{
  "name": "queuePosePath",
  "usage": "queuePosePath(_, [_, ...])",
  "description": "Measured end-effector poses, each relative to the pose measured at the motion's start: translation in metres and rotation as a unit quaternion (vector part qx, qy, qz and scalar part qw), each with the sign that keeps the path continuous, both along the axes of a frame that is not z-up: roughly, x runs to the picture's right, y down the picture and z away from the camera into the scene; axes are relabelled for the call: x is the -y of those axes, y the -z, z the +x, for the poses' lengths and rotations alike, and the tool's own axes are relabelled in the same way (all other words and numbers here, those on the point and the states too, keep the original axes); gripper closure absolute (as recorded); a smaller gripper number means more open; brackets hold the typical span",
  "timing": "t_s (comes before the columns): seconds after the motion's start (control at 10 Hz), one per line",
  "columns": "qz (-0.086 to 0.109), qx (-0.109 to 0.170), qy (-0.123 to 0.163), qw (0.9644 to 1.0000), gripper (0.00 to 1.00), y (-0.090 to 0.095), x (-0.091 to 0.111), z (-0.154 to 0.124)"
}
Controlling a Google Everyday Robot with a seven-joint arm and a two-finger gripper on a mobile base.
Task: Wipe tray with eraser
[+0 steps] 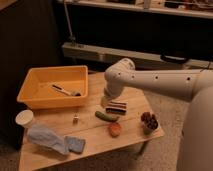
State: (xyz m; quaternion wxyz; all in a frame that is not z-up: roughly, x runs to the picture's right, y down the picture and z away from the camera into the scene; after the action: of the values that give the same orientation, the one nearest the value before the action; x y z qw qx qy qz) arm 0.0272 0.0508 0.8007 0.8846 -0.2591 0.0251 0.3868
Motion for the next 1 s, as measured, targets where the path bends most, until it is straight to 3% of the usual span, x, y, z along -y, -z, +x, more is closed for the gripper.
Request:
queuePosePath(0.2, [0.001,0.020,0.026,0.9995,0.35,-0.027,0.003,0.003])
queuePosePath(0.5, [-0.007,0.030,0.038,0.9988,0.35,-0.056,-0.015,0.005])
queuePosePath(0.9, [-0.008,0.027,0.032,0.9991,0.35,-0.096,-0.045,0.021])
queuePosePath(1.0, [-0.004,0.024,0.030,0.9993,0.35,-0.100,-0.044,0.025])
